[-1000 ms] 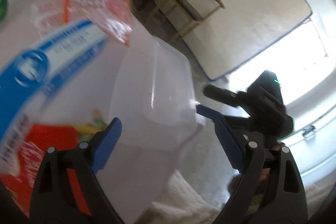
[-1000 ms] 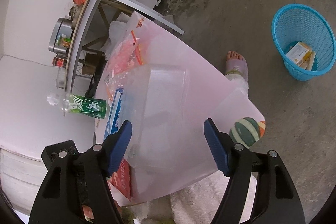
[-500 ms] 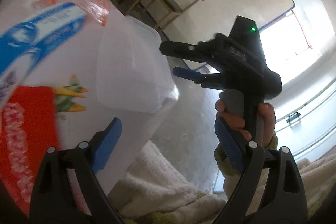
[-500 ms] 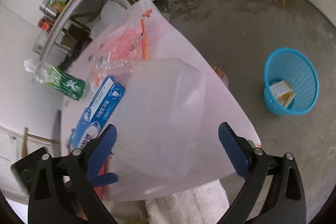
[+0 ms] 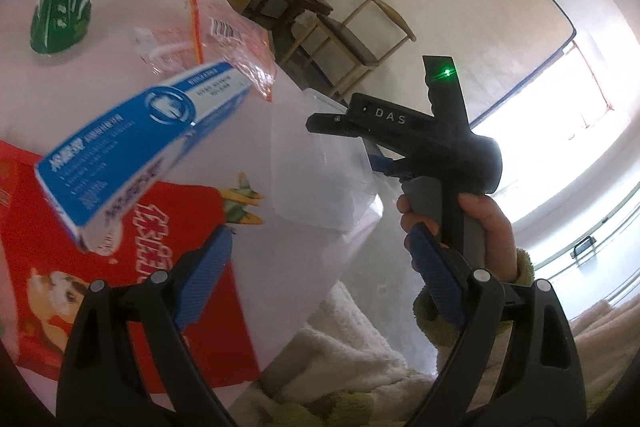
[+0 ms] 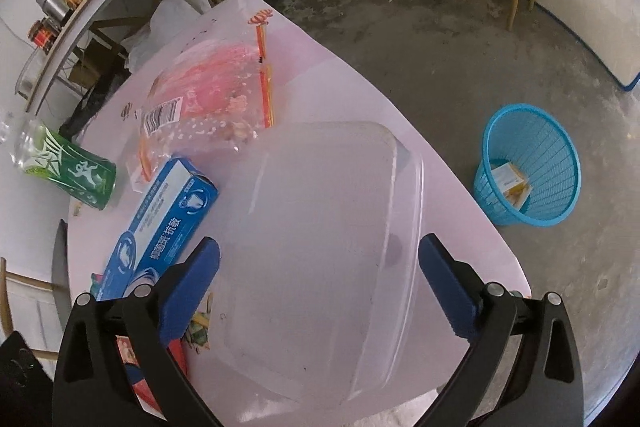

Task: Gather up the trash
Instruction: 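Move both tools over the table toward the toothpaste box and clear container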

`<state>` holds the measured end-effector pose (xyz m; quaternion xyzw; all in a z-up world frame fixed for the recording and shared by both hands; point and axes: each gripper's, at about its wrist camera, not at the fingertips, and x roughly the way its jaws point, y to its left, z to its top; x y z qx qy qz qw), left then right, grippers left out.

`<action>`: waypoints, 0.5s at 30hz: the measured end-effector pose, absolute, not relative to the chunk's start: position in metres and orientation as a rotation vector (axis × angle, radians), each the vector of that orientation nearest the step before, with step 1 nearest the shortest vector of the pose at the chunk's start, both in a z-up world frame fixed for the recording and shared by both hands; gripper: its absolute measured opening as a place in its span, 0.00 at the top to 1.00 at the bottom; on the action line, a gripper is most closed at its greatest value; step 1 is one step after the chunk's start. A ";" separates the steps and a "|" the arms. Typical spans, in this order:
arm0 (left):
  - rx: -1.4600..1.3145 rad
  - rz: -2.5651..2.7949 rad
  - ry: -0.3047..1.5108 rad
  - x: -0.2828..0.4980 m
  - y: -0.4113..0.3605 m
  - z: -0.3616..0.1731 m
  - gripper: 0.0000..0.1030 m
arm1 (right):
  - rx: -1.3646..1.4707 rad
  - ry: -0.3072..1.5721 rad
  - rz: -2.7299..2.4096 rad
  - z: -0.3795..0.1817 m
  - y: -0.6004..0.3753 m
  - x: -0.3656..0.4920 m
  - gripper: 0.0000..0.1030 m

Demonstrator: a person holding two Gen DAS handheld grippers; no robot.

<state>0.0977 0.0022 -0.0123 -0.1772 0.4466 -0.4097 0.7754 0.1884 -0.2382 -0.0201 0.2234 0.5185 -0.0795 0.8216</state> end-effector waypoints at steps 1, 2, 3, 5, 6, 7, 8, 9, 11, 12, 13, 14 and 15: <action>-0.376 -0.883 0.961 0.096 0.004 -0.011 0.17 | 0.459 1.111 -0.185 -0.021 -0.236 0.190 0.06; -0.365 -0.874 0.955 0.095 0.006 -0.009 0.17 | 0.442 1.123 -0.201 -0.023 -0.234 0.191 0.06; -0.359 -0.867 0.951 0.096 0.009 -0.009 0.17 | 0.440 1.129 -0.205 -0.025 -0.233 0.191 0.06; -0.349 -0.852 0.943 0.096 0.016 -0.006 0.16 | 0.442 1.140 -0.199 -0.027 -0.229 0.191 0.06; -0.349 -0.846 0.940 0.095 0.018 -0.005 0.16 | 0.436 1.141 -0.197 -0.027 -0.227 0.192 0.06; -0.351 -0.836 0.937 0.095 0.021 -0.004 0.17 | 0.421 1.141 -0.192 -0.027 -0.224 0.193 0.06; -0.351 -0.829 0.937 0.096 0.023 -0.005 0.17 | 0.405 1.141 -0.187 -0.027 -0.222 0.193 0.06; -0.351 -0.817 0.936 0.096 0.026 -0.004 0.16 | 0.389 1.143 -0.184 -0.027 -0.220 0.194 0.06; -0.349 -0.797 0.932 0.097 0.030 -0.004 0.17 | 0.359 1.136 -0.167 -0.027 -0.217 0.192 0.06; -0.346 -0.786 0.927 0.097 0.032 -0.001 0.16 | 0.350 1.133 -0.157 -0.027 -0.215 0.190 0.06; -0.342 -0.780 0.923 0.099 0.032 0.001 0.16 | 0.334 1.132 -0.141 -0.026 -0.214 0.188 0.07; -0.334 -0.771 0.914 0.100 0.033 0.004 0.16 | 0.323 1.131 -0.127 -0.026 -0.213 0.185 0.07; -0.327 -0.764 0.909 0.101 0.035 0.004 0.16 | 0.313 1.131 -0.111 -0.026 -0.213 0.183 0.08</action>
